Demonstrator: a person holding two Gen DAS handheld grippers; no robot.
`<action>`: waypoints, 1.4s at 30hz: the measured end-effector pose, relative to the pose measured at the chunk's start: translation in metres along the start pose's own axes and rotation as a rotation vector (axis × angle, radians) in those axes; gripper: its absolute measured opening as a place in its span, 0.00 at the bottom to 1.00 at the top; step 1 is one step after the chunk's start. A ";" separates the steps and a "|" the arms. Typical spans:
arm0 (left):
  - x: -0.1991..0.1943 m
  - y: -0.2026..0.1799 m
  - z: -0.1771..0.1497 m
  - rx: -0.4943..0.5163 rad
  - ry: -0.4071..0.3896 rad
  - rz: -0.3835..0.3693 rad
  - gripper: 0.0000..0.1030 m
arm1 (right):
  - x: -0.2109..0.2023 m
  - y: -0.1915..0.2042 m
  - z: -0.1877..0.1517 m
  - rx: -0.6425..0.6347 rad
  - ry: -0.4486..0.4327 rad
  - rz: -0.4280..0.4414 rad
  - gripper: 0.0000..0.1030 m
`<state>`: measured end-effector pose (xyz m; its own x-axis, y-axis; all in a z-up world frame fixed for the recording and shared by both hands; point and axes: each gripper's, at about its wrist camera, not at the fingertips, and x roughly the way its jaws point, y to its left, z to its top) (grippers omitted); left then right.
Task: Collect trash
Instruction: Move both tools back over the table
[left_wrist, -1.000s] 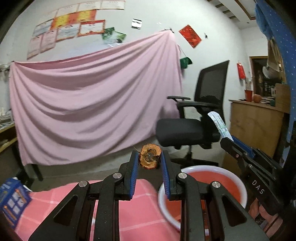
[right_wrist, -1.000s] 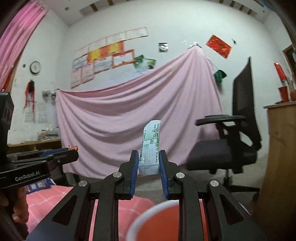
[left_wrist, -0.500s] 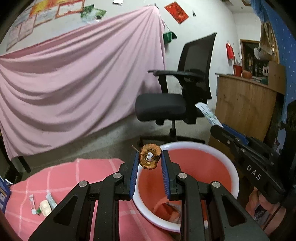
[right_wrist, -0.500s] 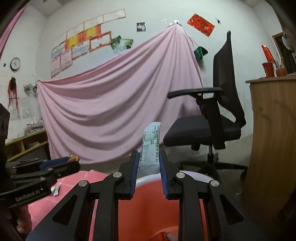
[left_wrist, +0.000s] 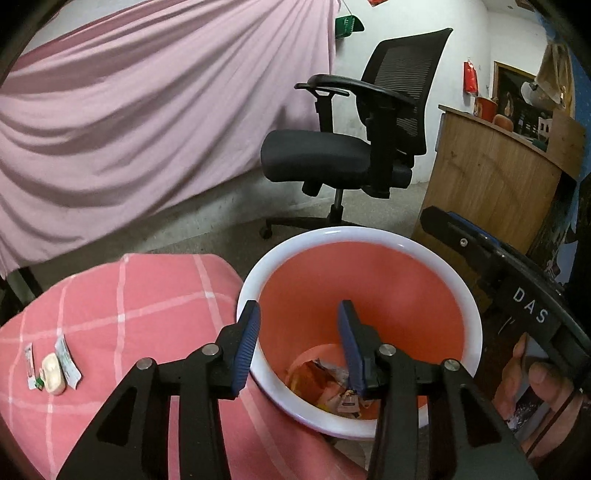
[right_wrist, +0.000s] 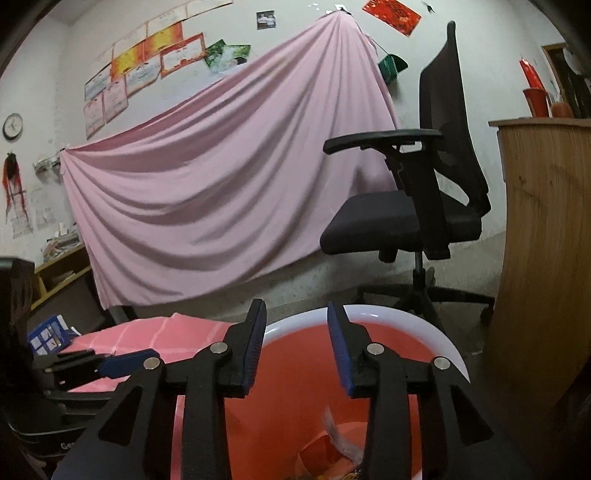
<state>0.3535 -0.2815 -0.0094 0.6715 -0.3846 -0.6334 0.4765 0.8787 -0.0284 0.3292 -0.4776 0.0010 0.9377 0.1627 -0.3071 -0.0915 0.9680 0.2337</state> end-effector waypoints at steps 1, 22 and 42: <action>0.000 0.001 0.001 -0.004 0.000 0.002 0.37 | 0.001 0.000 0.000 0.001 0.003 -0.004 0.34; -0.094 0.096 -0.007 -0.242 -0.268 0.208 0.95 | -0.015 0.047 0.020 0.013 -0.184 0.010 1.00; -0.187 0.212 -0.071 -0.380 -0.493 0.476 0.97 | -0.001 0.169 0.019 -0.130 -0.325 0.183 1.00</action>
<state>0.2888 -0.0036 0.0479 0.9717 0.0546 -0.2299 -0.0929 0.9829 -0.1591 0.3194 -0.3172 0.0581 0.9574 0.2858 0.0413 -0.2888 0.9481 0.1327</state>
